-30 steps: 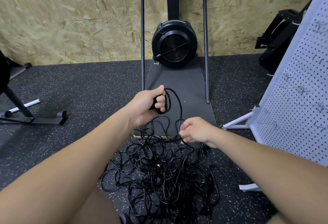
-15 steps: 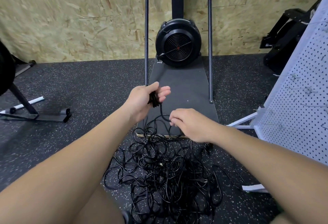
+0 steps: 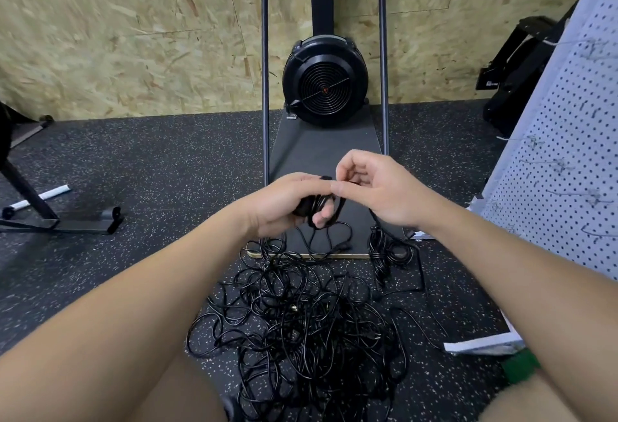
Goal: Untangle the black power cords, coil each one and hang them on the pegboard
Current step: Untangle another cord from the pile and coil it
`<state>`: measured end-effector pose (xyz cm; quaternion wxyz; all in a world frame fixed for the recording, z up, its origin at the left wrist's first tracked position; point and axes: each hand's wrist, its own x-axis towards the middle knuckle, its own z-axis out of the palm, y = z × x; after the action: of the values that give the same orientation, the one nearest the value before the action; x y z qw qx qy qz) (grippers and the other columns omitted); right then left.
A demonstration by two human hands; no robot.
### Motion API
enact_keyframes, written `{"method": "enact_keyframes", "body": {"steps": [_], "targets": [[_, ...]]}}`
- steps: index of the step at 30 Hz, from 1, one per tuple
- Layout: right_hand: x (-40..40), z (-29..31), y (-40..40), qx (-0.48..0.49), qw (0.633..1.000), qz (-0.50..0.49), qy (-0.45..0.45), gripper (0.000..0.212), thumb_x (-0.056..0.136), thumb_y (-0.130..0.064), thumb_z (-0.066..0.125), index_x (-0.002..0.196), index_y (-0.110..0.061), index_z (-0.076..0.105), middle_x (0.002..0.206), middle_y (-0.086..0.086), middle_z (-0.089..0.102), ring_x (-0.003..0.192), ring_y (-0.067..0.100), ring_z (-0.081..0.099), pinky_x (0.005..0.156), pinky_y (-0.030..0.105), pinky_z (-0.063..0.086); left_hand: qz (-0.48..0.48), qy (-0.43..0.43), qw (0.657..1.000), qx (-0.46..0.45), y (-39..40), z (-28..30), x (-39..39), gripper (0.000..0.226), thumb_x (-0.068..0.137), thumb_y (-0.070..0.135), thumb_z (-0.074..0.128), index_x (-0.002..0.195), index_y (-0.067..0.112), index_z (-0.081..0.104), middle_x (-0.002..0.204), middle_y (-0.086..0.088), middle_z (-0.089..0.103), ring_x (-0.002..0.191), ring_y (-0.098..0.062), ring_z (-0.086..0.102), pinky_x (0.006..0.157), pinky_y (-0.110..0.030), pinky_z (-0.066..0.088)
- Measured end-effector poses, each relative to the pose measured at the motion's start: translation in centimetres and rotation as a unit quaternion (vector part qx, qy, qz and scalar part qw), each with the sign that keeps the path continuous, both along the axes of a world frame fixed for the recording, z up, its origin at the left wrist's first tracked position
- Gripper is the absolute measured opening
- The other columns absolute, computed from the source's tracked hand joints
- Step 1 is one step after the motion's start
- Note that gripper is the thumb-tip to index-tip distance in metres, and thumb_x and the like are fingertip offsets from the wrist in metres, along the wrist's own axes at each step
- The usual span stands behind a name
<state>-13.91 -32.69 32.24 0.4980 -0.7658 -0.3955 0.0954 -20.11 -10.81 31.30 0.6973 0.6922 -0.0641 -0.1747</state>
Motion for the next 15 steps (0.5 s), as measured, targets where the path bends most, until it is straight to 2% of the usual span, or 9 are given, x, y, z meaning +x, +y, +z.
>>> {"method": "enact_keyframes", "body": {"steps": [2,4,6,8,10,11,14,15], "targets": [[0.4,-0.1,-0.6,-0.005,1.000,0.016,0.026,0.010,0.102,-0.013,0.075,0.110,-0.017,0.070,0.110,0.006,0.074,0.108,0.024,0.072,0.105,0.045,0.057,-0.035,-0.004,0.999,0.021,0.9,-0.4,0.2,0.018,0.104,0.018,0.068,0.112,0.003,0.061,0.082,-0.013,0.058,0.070,-0.022,0.048,0.074,-0.037,0.041],[1.0,0.0,-1.4,0.001,0.999,0.026,0.047,0.022,0.097,0.002,0.073,0.113,-0.014,0.071,0.115,0.005,0.074,0.115,0.022,0.072,0.110,0.042,0.057,-0.041,-0.016,0.997,0.071,1.2,-1.1,0.2,0.018,0.101,0.010,0.074,0.114,0.005,0.062,0.079,-0.010,0.054,0.071,-0.021,0.047,0.075,-0.037,0.038],[1.7,-0.3,-2.0,-0.013,0.999,0.010,0.049,0.031,0.093,0.009,0.072,0.115,-0.014,0.073,0.119,0.001,0.074,0.119,0.016,0.072,0.111,0.038,0.057,-0.008,-0.026,0.996,0.090,1.0,-1.8,0.1,0.014,0.102,0.008,0.074,0.111,0.003,0.064,0.075,-0.008,0.051,0.069,-0.020,0.043,0.073,-0.037,0.036],[2.3,-1.3,-2.2,-0.055,0.998,-0.030,0.032,0.040,0.092,0.009,0.070,0.118,-0.020,0.073,0.124,-0.006,0.074,0.121,0.006,0.070,0.111,0.040,0.058,0.043,-0.027,0.996,0.068,0.5,-2.1,0.2,0.010,0.104,0.011,0.072,0.102,0.004,0.066,0.075,-0.007,0.049,0.065,-0.018,0.041,0.070,-0.036,0.034],[2.8,-3.0,-2.3,-0.119,0.991,-0.041,0.051,0.044,0.093,0.000,0.075,0.127,-0.027,0.070,0.128,-0.010,0.074,0.122,0.002,0.069,0.111,0.047,0.057,0.110,-0.017,0.993,0.046,0.0,-2.1,0.4,0.008,0.106,0.012,0.069,0.098,0.009,0.067,0.075,-0.003,0.050,0.063,-0.015,0.040,0.067,-0.033,0.034],[2.8,-3.7,-2.4,-0.161,0.983,-0.027,0.079,0.045,0.094,-0.010,0.080,0.133,-0.027,0.066,0.128,-0.011,0.075,0.122,0.002,0.070,0.112,0.046,0.056,0.145,-0.013,0.988,0.042,-0.2,-2.1,0.5,0.011,0.107,0.012,0.067,0.096,0.010,0.066,0.074,-0.001,0.050,0.062,-0.014,0.040,0.065,-0.031,0.035],[2.2,-5.4,-2.5,-0.293,0.936,0.052,0.191,0.069,0.090,-0.041,0.089,0.146,-0.024,0.053,0.125,-0.017,0.078,0.120,0.006,0.072,0.097,0.031,0.057,0.232,0.006,0.973,0.003,-0.3,-1.9,1.0,0.024,0.109,0.011,0.061,0.086,0.016,0.058,0.072,-0.002,0.053,0.060,-0.017,0.042,0.062,-0.030,0.041],[2.0,-6.1,-2.5,-0.316,0.925,0.064,0.201,0.073,0.086,-0.045,0.091,0.145,-0.025,0.053,0.123,-0.017,0.079,0.119,0.009,0.073,0.098,0.033,0.057,0.251,0.017,0.968,-0.021,-0.1,-1.7,1.0,0.024,0.109,0.011,0.060,0.086,0.015,0.058,0.072,-0.003,0.053,0.060,-0.018,0.043,0.061,-0.030,0.042]]}}
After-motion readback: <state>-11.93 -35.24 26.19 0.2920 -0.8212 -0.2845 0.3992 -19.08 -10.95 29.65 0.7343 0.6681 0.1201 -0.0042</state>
